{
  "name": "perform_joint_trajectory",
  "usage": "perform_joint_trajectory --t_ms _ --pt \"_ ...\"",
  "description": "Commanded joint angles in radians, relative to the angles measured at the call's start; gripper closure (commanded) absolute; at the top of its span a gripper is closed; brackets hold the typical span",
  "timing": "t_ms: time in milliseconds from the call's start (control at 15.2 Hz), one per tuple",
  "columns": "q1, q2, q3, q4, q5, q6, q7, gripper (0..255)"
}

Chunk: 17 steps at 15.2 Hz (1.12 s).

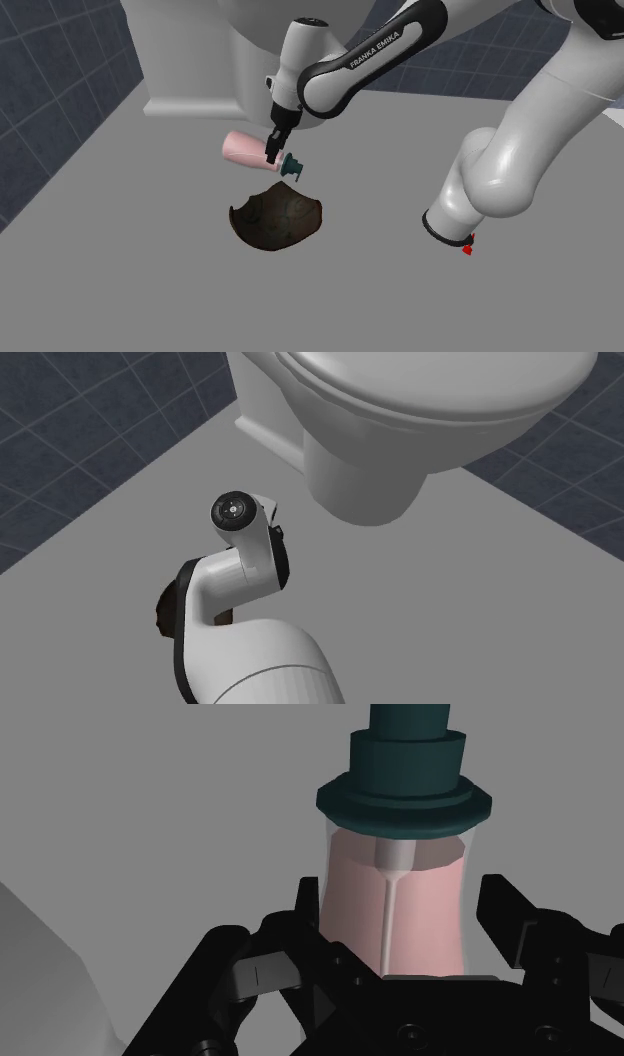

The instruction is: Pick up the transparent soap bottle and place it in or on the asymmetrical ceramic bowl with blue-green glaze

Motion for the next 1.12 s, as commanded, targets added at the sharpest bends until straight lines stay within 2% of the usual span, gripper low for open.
perform_joint_trajectory --t_ms 0,1056 --pt "0.000 0.001 0.000 0.000 0.000 0.001 0.000 255" --pt "-0.001 -0.127 -0.003 0.106 -0.002 -0.233 0.004 255"
